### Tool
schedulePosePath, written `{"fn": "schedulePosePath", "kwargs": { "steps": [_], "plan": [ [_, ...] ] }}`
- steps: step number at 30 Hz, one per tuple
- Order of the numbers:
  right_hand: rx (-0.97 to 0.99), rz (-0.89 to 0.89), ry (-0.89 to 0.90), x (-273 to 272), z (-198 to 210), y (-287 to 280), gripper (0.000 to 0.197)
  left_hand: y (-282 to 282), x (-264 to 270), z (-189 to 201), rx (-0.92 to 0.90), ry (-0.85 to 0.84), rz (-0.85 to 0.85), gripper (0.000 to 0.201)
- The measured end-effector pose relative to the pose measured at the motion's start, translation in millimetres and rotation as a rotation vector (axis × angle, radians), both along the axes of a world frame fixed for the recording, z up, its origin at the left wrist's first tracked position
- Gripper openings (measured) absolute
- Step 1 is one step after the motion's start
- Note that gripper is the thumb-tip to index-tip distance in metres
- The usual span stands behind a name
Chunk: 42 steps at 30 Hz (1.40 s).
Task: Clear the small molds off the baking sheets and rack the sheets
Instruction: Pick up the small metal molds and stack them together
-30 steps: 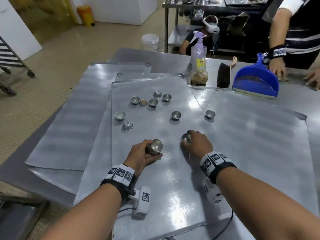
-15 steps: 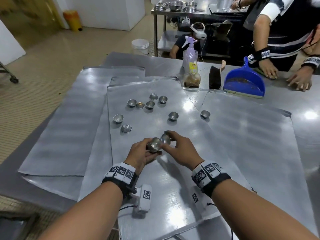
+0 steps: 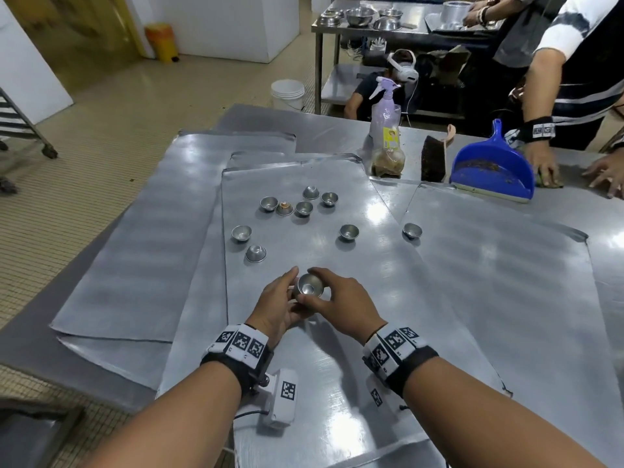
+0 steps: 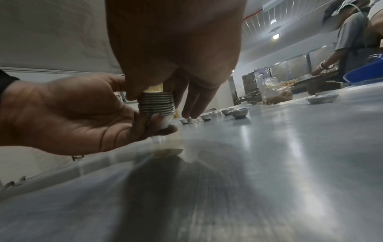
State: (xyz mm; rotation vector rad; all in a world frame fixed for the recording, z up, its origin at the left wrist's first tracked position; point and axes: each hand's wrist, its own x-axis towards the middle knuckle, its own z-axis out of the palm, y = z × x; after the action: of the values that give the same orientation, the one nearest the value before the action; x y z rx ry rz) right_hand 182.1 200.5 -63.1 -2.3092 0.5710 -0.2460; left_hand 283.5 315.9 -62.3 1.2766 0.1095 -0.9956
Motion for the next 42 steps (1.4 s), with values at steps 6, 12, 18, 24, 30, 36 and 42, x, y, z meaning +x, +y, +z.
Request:
{"fn": "schedulePosePath", "kwargs": {
  "steps": [6, 12, 18, 24, 30, 36, 42],
  "plan": [
    [0.0, 0.015, 0.014, 8.1, -0.4, 4.6, 0.063, 6.7, 6.0, -5.3, 0.029, -0.017, 0.003, 0.042],
    [0.079, 0.046, -0.016, 14.4, 4.9, 4.9, 0.059, 15.5, 15.4, -2.7, 0.058, -0.048, 0.018, 0.043],
    [-0.04, -0.165, 0.093, 35.2, 2.3, -61.3, 0.044, 19.6, 25.5, -3.8, 0.097, -0.076, 0.013, 0.052],
    [-0.116, -0.203, 0.242, 69.0, -1.8, -130.7, 0.049, 20.9, 29.6, -9.6, 0.091, -0.102, -0.012, 0.041],
    [-0.067, -0.142, 0.314, 85.0, -25.6, -154.3, 0.071, 22.2, 31.4, -17.3, 0.08, -0.13, -0.034, 0.036],
    [-0.101, -0.164, 0.301, 86.8, -36.7, -154.4, 0.061, 19.5, 33.1, -22.8, 0.078, -0.146, -0.061, 0.029],
    [-0.139, -0.163, 0.285, 77.8, -36.1, -142.3, 0.045, 15.2, 27.6, -19.3, 0.087, -0.234, -0.119, 0.028]
  ]
}}
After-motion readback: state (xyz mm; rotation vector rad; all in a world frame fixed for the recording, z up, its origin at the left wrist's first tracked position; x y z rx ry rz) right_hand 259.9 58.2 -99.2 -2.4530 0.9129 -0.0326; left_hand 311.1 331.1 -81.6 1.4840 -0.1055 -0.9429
